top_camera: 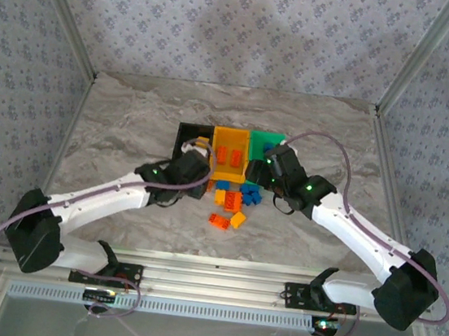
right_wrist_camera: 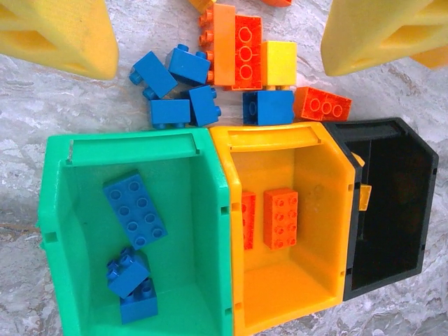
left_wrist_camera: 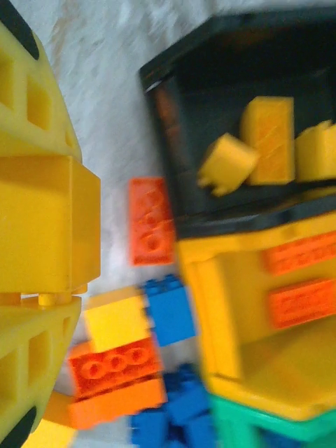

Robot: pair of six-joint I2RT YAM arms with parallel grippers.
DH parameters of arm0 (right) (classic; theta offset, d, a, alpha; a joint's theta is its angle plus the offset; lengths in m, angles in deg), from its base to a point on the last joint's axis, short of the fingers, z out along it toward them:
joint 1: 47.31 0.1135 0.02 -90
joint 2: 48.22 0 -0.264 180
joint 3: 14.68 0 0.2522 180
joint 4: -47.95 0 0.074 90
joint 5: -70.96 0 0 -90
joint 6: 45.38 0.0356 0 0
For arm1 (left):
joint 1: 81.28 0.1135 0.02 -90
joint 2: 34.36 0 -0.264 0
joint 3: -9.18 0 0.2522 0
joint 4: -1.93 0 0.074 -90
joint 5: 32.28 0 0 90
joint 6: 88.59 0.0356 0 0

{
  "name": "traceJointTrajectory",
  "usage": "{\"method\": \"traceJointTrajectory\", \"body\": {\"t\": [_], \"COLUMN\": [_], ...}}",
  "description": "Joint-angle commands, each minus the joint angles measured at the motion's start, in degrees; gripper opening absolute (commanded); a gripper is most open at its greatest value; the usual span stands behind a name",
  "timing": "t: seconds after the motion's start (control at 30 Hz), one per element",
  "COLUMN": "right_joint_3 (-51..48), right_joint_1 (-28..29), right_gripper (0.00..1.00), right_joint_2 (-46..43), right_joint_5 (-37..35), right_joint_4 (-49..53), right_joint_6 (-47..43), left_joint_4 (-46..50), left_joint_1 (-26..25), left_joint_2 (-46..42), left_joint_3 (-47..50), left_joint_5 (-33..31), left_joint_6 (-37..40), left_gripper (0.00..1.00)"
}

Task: Sort the legos into containers by color

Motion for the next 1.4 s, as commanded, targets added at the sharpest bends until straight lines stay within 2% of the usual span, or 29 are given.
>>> {"method": "traceJointTrajectory", "body": {"t": [0.0, 0.13, 0.33, 0.47, 0.57, 0.77, 0.9, 1.13, 1.37], "right_joint_3": [-0.9, -1.1, -1.9, -2.3, -3.0, -5.5, -7.6, -8.8, -8.5], "right_joint_1": [-0.4, -0.4, -0.3, 0.2, 0.7, 3.5, 7.4, 13.4, 15.1], "right_gripper": [0.78, 0.78, 0.79, 0.79, 0.79, 0.8, 0.83, 0.85, 0.83], "right_joint_2": [-0.7, -0.8, -1.7, -1.4, -1.2, 0.4, 2.9, 9.2, 14.8], "right_joint_5": [-1.1, -1.2, -0.2, 1.2, 2.1, 2.0, 1.4, -0.2, -2.4], "right_joint_4": [0.8, 1.7, 2.6, 3.6, 3.9, 4.7, 3.4, -0.1, -3.7], "right_joint_6": [0.9, 1.0, 1.1, 1.0, 1.0, 3.2, 5.6, 11.4, 15.7], "left_joint_4": [1.8, 0.6, -0.7, 0.8, 1.1, 0.5, -1.7, -4.2, -3.4], "left_joint_1": [4.7, 8.8, 10.9, 11.1, 11.2, 9.5, 6.3, 0.2, -1.5], "left_joint_2": [3.6, 11.7, 21.6, 26.5, 26.7, 19.4, 10.0, -7.7, -21.2], "left_joint_3": [-5.1, -11.6, -19.5, -23.6, -24.7, -22.9, -17.5, -1.4, 11.8], "left_joint_5": [-1.2, -2.3, -4.1, -4.8, -4.3, -1.9, 1.2, 3.1, 2.2], "left_joint_6": [2.6, 4.3, 5.8, 6.2, 5.9, 4.6, 2.5, -4.2, -10.0], "left_gripper": [0.39, 0.38, 0.39, 0.5, 0.6, 0.85, 1.0, 1.0, 1.0]}}
